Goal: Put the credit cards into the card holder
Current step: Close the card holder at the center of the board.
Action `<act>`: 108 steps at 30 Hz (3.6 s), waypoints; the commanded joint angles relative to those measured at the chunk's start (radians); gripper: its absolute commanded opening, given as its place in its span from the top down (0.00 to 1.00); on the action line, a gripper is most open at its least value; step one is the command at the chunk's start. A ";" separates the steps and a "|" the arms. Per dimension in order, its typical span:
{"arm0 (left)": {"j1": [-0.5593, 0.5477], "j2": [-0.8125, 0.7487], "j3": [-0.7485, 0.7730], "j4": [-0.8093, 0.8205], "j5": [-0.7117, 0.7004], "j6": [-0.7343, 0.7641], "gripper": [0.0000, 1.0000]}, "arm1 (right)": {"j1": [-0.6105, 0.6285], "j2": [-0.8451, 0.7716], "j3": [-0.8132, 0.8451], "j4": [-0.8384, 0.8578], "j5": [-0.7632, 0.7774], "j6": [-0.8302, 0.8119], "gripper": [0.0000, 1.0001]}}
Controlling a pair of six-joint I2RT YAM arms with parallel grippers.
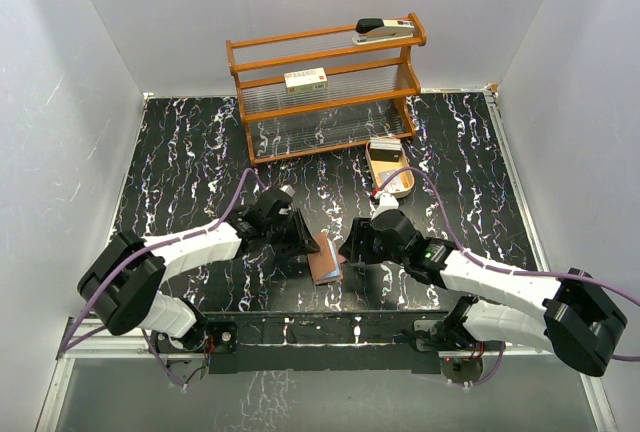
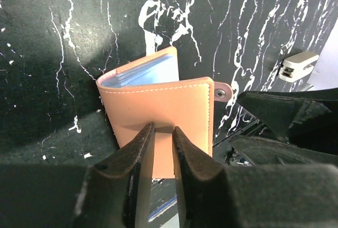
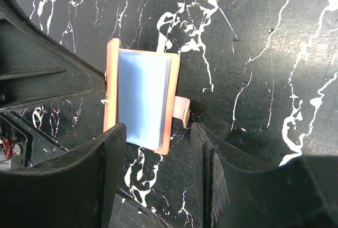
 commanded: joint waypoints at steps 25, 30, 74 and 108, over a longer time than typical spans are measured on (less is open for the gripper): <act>-0.004 0.109 0.021 -0.040 0.002 0.040 0.89 | -0.086 0.140 -0.008 0.247 -0.200 0.021 0.44; -0.004 0.088 0.012 -0.035 -0.009 0.030 0.89 | -0.086 0.154 -0.006 0.280 -0.265 0.048 0.49; -0.006 0.107 0.042 -0.083 0.017 0.071 0.88 | -0.169 0.220 -0.068 0.409 -0.431 0.063 0.65; -0.006 0.109 0.011 -0.031 0.018 0.035 0.88 | -0.170 0.236 0.050 0.193 -0.329 0.017 0.78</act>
